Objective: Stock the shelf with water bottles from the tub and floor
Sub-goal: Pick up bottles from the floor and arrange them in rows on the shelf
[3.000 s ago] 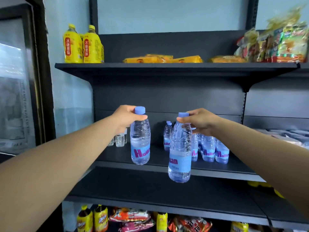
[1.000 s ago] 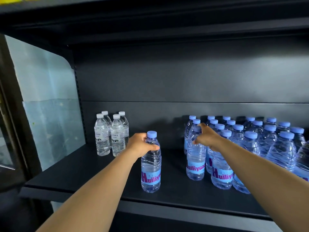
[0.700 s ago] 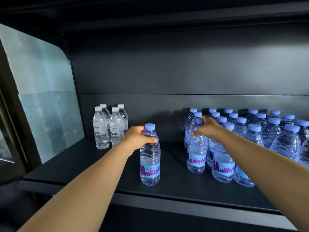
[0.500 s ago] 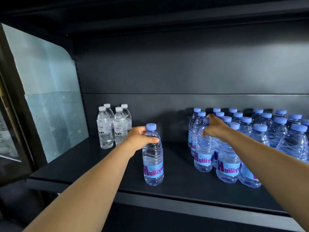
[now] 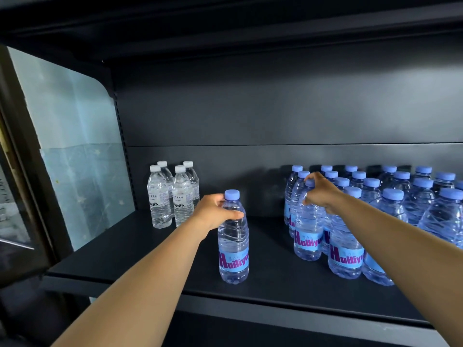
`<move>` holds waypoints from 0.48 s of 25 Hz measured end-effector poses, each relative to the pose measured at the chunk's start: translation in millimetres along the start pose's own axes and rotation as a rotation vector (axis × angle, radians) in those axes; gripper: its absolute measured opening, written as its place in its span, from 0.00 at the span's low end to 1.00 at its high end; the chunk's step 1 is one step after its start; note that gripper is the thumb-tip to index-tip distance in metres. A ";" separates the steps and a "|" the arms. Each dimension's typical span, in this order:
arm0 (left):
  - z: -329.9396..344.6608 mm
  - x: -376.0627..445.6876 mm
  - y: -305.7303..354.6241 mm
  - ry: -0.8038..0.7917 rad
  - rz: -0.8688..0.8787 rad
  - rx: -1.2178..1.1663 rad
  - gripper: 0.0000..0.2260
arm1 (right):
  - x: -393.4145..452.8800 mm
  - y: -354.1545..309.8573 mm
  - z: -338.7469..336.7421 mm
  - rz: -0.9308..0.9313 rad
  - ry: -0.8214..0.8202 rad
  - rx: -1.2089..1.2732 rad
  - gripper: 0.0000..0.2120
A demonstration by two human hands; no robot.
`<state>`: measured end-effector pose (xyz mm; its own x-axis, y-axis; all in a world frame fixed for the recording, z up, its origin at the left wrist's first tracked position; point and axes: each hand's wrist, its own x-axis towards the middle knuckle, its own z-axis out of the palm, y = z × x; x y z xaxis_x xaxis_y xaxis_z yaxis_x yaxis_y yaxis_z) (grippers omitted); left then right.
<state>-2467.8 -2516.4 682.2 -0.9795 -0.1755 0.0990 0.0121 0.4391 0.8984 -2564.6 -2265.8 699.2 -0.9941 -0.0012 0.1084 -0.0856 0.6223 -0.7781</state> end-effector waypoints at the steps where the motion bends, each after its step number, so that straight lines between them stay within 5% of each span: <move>1: -1.7 -0.4 -0.8 0.000 -0.007 -0.009 0.15 | 0.4 0.8 0.1 0.004 0.012 0.002 0.27; 12: 1.7 -5.9 0.0 0.000 0.038 0.011 0.13 | 3.2 -0.5 5.5 -0.026 -0.019 0.053 0.32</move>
<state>-2462.4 -2513.9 680.9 -0.9784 -0.1586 0.1329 0.0470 0.4554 0.8890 -2568.1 -2270.4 696.6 -0.9926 -0.0317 0.1172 -0.1138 0.5793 -0.8071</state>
